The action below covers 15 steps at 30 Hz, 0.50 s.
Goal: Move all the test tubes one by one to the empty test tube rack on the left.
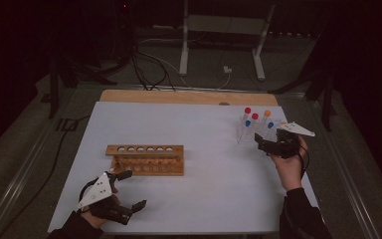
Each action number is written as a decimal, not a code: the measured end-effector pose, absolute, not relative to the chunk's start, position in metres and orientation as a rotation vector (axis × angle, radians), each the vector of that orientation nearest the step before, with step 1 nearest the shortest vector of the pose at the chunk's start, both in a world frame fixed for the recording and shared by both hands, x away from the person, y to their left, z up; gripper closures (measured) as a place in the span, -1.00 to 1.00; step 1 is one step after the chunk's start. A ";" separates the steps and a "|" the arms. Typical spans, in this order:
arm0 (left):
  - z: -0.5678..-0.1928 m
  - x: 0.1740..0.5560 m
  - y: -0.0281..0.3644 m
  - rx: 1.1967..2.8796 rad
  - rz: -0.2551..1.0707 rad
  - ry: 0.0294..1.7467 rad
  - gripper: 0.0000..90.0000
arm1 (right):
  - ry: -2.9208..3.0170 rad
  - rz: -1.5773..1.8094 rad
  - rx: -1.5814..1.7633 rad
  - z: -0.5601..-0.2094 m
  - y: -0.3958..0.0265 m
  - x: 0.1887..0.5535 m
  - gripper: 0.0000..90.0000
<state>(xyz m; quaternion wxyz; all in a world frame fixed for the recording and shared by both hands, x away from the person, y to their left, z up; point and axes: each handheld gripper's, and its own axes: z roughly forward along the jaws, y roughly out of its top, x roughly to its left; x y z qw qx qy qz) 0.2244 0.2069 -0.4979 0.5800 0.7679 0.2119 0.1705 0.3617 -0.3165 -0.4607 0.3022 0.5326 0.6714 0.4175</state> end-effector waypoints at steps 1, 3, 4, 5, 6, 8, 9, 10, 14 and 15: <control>-0.498 0.224 0.207 1.794 0.399 0.495 -0.99 | 1.780 1.107 1.412 -0.461 -0.316 0.362 -0.63; -0.498 0.224 0.207 1.790 0.398 0.498 -0.99 | 1.769 1.081 1.446 -0.462 -0.317 0.365 -0.57; -0.498 0.224 0.207 1.788 0.399 0.498 -0.99 | 1.766 1.071 1.458 -0.463 -0.318 0.367 -0.52; -0.498 0.224 0.207 1.788 0.401 0.497 -0.99 | 1.757 1.063 1.474 -0.464 -0.318 0.369 -0.49; -0.498 0.224 0.207 1.788 0.402 0.497 -0.99 | 1.754 1.051 1.491 -0.464 -0.318 0.370 -0.48; -0.498 0.224 0.207 1.790 0.403 0.496 -0.99 | 1.749 1.028 1.514 -0.465 -0.319 0.374 -0.41; -0.498 0.224 0.207 1.792 0.404 0.496 -0.99 | 1.750 1.027 1.525 -0.466 -0.320 0.375 -0.35; -0.498 0.224 0.207 1.795 0.407 0.496 -0.99 | 1.749 1.019 1.531 -0.467 -0.320 0.377 -0.27; -0.498 0.223 0.207 1.796 0.406 0.492 -0.99 | 1.715 1.010 1.554 -0.467 -0.321 0.381 -0.08; -0.498 0.223 0.206 1.796 0.407 0.492 -0.99 | 1.706 1.011 1.554 -0.467 -0.322 0.383 -0.06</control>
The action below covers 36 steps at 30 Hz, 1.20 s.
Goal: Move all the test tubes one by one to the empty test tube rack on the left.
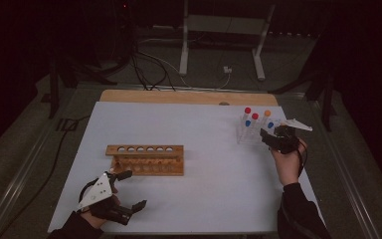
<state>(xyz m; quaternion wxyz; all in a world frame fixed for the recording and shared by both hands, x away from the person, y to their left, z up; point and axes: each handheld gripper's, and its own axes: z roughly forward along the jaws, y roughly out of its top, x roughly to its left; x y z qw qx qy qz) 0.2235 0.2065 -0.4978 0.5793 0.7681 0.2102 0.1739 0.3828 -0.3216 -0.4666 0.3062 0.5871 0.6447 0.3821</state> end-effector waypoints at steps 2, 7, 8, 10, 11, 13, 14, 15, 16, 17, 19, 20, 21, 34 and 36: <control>-0.498 0.223 0.207 1.793 0.406 0.491 -0.99 | 1.689 0.995 1.562 -0.466 -0.322 0.388 0.02; -0.498 0.223 0.207 1.793 0.408 0.491 -0.99 | 1.674 0.972 1.587 -0.470 -0.324 0.395 0.10; -0.498 0.223 0.207 1.793 0.407 0.491 -0.99 | 1.675 0.966 1.592 -0.472 -0.324 0.396 0.16; -0.498 0.223 0.207 1.795 0.408 0.491 -0.99 | 1.678 0.960 1.588 -0.474 -0.325 0.397 0.27; -0.498 0.223 0.207 1.796 0.411 0.492 -0.99 | 1.681 0.943 1.574 -0.476 -0.325 0.398 0.33; -0.498 0.223 0.207 1.795 0.410 0.490 -0.99 | 1.680 0.946 1.568 -0.477 -0.325 0.399 0.38; -0.498 0.223 0.207 1.795 0.410 0.488 -0.99 | 1.680 0.946 1.568 -0.477 -0.325 0.399 0.38; -0.498 0.223 0.207 1.796 0.410 0.489 -0.99 | 1.679 0.941 1.563 -0.477 -0.325 0.400 0.40; -0.498 0.223 0.207 1.797 0.409 0.489 -0.99 | 1.681 0.952 1.563 -0.478 -0.325 0.401 0.44; -0.498 0.223 0.207 1.798 0.410 0.489 -0.99 | 1.677 0.942 1.556 -0.478 -0.324 0.401 0.45; -0.498 0.223 0.207 1.795 0.409 0.489 -0.99 | 1.679 0.934 1.547 -0.478 -0.323 0.401 0.46; -0.498 0.223 0.207 1.796 0.409 0.491 -0.99 | 1.682 0.936 1.537 -0.477 -0.323 0.401 0.57; -0.498 0.223 0.207 1.797 0.409 0.492 -0.99 | 1.692 0.944 1.531 -0.477 -0.321 0.402 0.66; -0.498 0.223 0.207 1.798 0.407 0.493 -0.99 | 1.710 0.955 1.486 -0.469 -0.319 0.400 0.71; -0.498 0.223 0.207 1.798 0.407 0.492 -0.99 | 1.705 0.958 1.463 -0.464 -0.318 0.396 0.71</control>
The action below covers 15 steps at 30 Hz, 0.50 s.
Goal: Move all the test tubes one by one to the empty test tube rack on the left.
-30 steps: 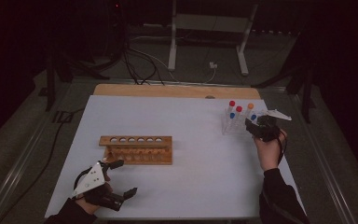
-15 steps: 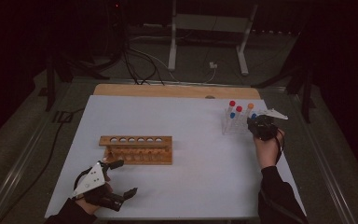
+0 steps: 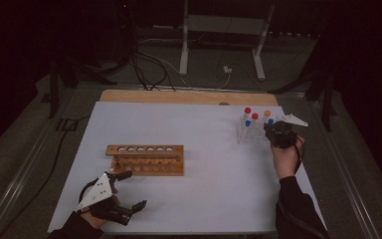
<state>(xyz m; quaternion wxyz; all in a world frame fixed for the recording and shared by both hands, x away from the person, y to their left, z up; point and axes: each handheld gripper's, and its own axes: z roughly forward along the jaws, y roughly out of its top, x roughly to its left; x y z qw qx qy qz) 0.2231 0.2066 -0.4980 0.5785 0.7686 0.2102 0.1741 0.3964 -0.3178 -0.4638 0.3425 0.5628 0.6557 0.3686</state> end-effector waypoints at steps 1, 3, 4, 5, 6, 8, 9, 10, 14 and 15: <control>-0.498 0.223 0.207 1.798 0.408 0.492 -0.99 | 1.705 0.958 1.463 -0.464 -0.318 0.396 0.71; -0.498 0.223 0.207 1.798 0.408 0.494 -0.99 | 1.696 0.971 1.446 -0.459 -0.318 0.394 0.71; -0.498 0.223 0.207 1.798 0.408 0.494 -0.99 | 1.696 0.971 1.446 -0.459 -0.318 0.394 0.71; -0.498 0.223 0.207 1.798 0.409 0.493 -0.99 | 1.690 0.974 1.443 -0.457 -0.318 0.392 0.71; -0.498 0.223 0.207 1.798 0.408 0.493 -0.99 | 1.688 0.977 1.434 -0.455 -0.318 0.391 0.71; -0.498 0.223 0.207 1.798 0.409 0.493 -0.99 | 1.681 0.982 1.420 -0.450 -0.318 0.389 0.71; -0.498 0.223 0.207 1.798 0.408 0.494 -0.99 | 1.679 0.986 1.411 -0.448 -0.318 0.387 0.71; -0.498 0.223 0.207 1.797 0.407 0.494 -0.99 | 1.671 0.989 1.393 -0.443 -0.317 0.385 0.71; -0.498 0.223 0.206 1.798 0.408 0.493 -0.99 | 1.661 0.988 1.365 -0.436 -0.314 0.380 0.71; -0.498 0.223 0.206 1.798 0.407 0.493 -0.99 | 1.662 1.001 1.349 -0.430 -0.313 0.376 0.71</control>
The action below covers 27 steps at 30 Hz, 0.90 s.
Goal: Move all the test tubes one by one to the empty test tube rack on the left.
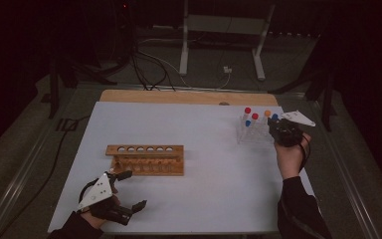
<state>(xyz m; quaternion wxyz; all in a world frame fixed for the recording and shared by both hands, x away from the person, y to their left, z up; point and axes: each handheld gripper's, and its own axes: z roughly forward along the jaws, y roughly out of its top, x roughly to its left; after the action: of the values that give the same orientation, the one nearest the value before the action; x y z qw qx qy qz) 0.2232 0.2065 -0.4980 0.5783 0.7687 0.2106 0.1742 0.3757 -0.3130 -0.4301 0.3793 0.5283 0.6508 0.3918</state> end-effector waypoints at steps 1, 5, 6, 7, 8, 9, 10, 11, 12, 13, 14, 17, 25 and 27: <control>-0.498 0.223 0.206 1.798 0.408 0.493 -0.99 | 1.662 1.001 1.349 -0.430 -0.313 0.376 0.71; -0.498 0.223 0.206 1.803 0.410 0.493 -0.99 | 1.713 1.064 1.332 -0.421 -0.306 0.367 0.71; -0.498 0.223 0.206 1.806 0.410 0.493 -0.99 | 1.713 1.064 1.332 -0.421 -0.306 0.367 0.71; -0.498 0.223 0.206 1.809 0.410 0.491 -0.99 | 1.727 1.068 1.325 -0.421 -0.304 0.366 0.71; -0.498 0.223 0.205 1.812 0.409 0.489 -0.99 | 1.741 1.075 1.319 -0.421 -0.301 0.364 0.71; -0.498 0.223 0.205 1.813 0.408 0.489 -0.99 | 1.757 1.088 1.314 -0.420 -0.298 0.362 0.71; -0.498 0.223 0.204 1.814 0.406 0.487 -0.99 | 1.775 1.095 1.307 -0.420 -0.295 0.360 0.71; -0.498 0.222 0.204 1.816 0.405 0.487 -0.99 | 1.792 1.101 1.294 -0.420 -0.292 0.357 0.71; -0.498 0.222 0.204 1.816 0.403 0.486 -0.99 | 1.833 1.118 1.279 -0.421 -0.286 0.352 0.71; -0.498 0.222 0.204 1.814 0.400 0.487 -0.99 | 1.833 1.118 1.279 -0.421 -0.286 0.352 0.71; -0.498 0.222 0.204 1.813 0.397 0.487 -0.99 | 1.853 1.121 1.270 -0.422 -0.283 0.349 0.71; -0.497 0.222 0.202 1.819 0.391 0.490 -0.99 | 1.913 1.118 1.234 -0.426 -0.273 0.340 0.71; -0.493 0.222 0.194 1.820 0.353 0.470 -0.99 | 2.087 1.146 1.144 -0.441 -0.249 0.316 0.71; -0.491 0.222 0.191 1.809 0.324 0.455 -0.99 | 2.115 1.153 1.119 -0.443 -0.242 0.309 0.71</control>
<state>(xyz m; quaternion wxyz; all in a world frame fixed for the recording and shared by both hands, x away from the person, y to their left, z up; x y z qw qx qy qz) 0.2219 0.1910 -0.4907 0.5843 0.7755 0.1951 0.1387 0.3091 -0.2425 -0.4426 0.2402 0.4090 0.7730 0.4213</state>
